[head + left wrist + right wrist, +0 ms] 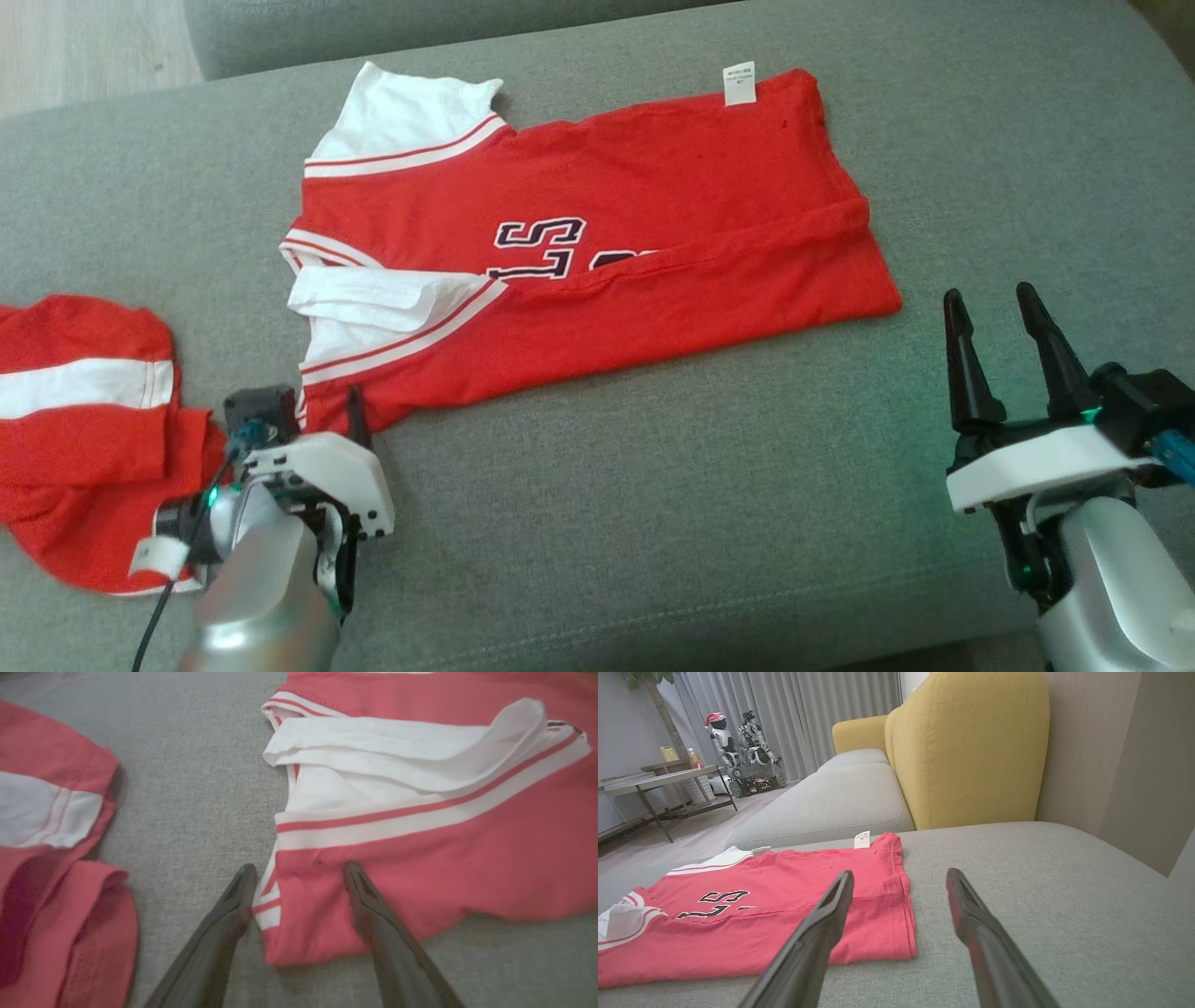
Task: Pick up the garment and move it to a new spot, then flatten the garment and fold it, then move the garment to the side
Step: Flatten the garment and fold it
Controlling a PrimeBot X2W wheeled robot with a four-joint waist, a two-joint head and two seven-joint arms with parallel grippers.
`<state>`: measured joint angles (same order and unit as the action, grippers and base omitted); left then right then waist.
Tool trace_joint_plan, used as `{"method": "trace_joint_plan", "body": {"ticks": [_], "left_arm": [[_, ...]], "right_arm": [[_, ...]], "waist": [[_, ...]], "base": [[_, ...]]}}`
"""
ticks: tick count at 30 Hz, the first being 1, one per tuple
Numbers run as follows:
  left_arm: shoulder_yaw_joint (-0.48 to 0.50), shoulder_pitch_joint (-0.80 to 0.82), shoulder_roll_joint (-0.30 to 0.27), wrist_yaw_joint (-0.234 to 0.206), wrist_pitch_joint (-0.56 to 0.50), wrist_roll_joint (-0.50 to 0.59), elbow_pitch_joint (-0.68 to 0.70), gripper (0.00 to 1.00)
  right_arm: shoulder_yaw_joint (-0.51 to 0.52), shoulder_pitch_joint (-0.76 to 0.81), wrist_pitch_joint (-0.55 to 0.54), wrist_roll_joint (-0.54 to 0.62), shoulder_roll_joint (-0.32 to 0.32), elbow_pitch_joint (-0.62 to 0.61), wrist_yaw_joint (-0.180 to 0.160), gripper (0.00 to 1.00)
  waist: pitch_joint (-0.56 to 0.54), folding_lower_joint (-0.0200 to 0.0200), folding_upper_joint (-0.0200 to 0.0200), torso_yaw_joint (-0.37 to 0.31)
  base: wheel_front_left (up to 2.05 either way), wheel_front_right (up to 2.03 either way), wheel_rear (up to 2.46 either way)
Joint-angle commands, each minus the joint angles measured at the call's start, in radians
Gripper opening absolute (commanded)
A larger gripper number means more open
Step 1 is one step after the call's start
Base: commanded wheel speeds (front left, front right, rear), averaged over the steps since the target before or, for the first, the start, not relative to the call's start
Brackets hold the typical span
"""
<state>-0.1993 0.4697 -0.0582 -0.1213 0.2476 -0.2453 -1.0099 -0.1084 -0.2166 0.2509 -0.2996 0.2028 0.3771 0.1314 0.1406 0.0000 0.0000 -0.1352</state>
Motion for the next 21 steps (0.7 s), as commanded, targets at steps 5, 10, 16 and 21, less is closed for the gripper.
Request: {"method": "trace_joint_plan", "body": {"ticks": [5,10,16,21], "left_arm": [[-0.006,0.051,-0.031,0.019,-0.027,0.014,-0.061,0.2],[-0.012,0.071,-0.021,0.054,-0.01,-0.002,-0.061,0.0],[-0.024,0.069,-0.008,0.076,0.013,-0.005,0.065,0.0],[-0.059,0.031,-0.001,0.092,0.014,0.022,0.238,0.0]], "right_arm": [[-0.022,-0.048,0.011,-0.009,0.022,-0.038,-0.001,1.0],[-0.008,-0.067,-0.008,-0.024,0.019,0.02,-0.001,1.0],[0.035,-0.137,-0.122,-0.121,-0.012,0.162,-0.001,1.0],[0.065,-0.223,-0.208,-0.19,-0.015,0.294,-0.001,1.0]], "waist": [[0.009,0.0,0.0,0.005],[0.008,0.0,0.0,0.022],[0.017,0.0,0.0,0.067],[0.041,0.0,0.0,0.11]], "base": [[0.0,0.0,0.0],[0.0,0.0,0.0],[0.0,0.0,0.0],[0.0,0.0,0.0]]}}
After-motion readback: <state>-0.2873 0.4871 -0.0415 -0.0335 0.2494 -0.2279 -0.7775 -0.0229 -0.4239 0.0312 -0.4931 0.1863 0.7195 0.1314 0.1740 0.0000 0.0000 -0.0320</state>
